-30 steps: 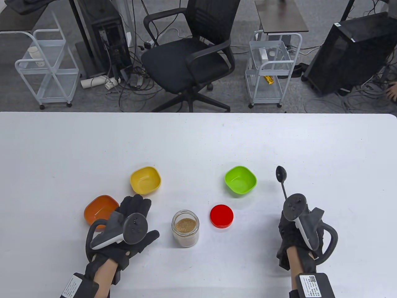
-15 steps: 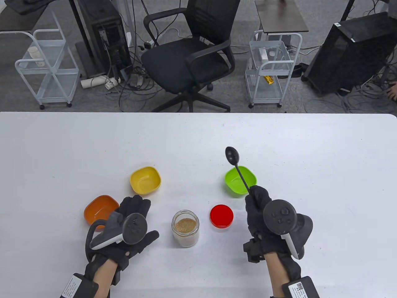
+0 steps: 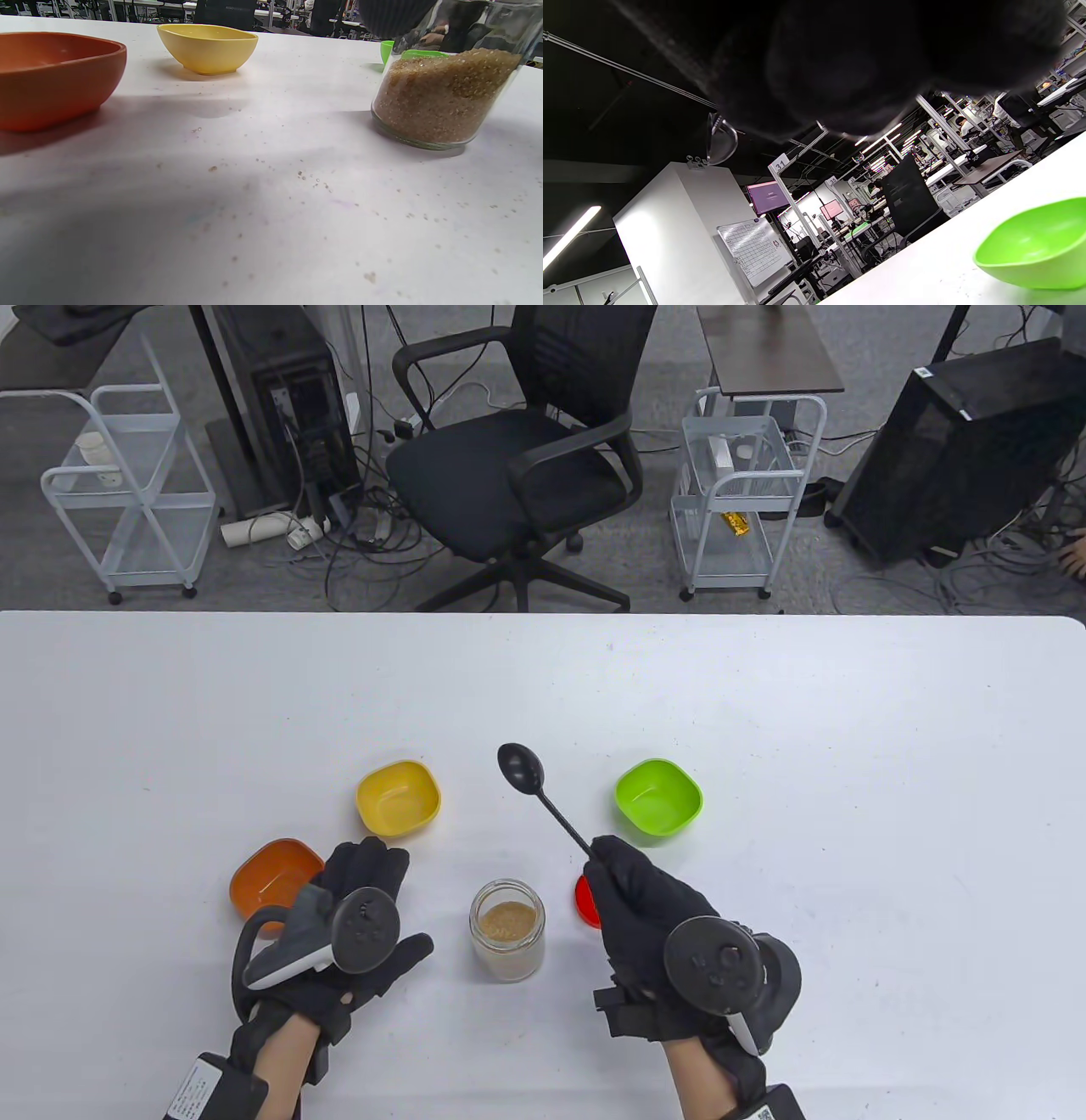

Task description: Scoop brown sugar granules from jar into dishes

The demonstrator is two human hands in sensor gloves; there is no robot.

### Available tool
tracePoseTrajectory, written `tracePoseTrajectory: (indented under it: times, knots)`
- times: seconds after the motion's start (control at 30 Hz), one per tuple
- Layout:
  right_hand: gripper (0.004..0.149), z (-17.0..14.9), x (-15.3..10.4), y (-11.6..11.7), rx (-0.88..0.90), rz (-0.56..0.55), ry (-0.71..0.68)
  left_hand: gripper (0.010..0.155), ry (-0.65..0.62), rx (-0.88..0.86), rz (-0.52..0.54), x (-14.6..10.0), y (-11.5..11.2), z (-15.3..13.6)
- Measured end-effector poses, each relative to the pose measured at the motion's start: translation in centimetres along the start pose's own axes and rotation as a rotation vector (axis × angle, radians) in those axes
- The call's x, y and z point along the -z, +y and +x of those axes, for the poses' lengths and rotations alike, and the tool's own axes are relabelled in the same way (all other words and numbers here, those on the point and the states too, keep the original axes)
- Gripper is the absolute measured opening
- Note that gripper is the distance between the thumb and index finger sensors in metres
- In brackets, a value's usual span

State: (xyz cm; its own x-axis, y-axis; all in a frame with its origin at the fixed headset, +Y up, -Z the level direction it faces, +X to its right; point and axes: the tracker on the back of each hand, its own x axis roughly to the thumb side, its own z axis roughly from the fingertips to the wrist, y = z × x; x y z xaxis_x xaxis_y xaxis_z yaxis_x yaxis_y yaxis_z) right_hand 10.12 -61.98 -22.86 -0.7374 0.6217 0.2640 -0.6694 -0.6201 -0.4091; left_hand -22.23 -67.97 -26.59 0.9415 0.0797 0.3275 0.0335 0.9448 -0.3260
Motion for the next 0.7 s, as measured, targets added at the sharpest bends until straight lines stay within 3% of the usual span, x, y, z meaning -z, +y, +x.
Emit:
tracePoseTrajectory:
  times: [0.37,0.7]
  knots:
    - [0.037,-1.3,-1.0,-0.4,0.021,0.004,0.009,0.102,0.072,0.015,0.000,-0.5,0.8,-1.9]
    - [0.037,-0.6,-1.2,-0.2,-0.024,-0.007,-0.024,0.112,0.289,-0.077,-0.115,-0.3,0.9,-9.6]
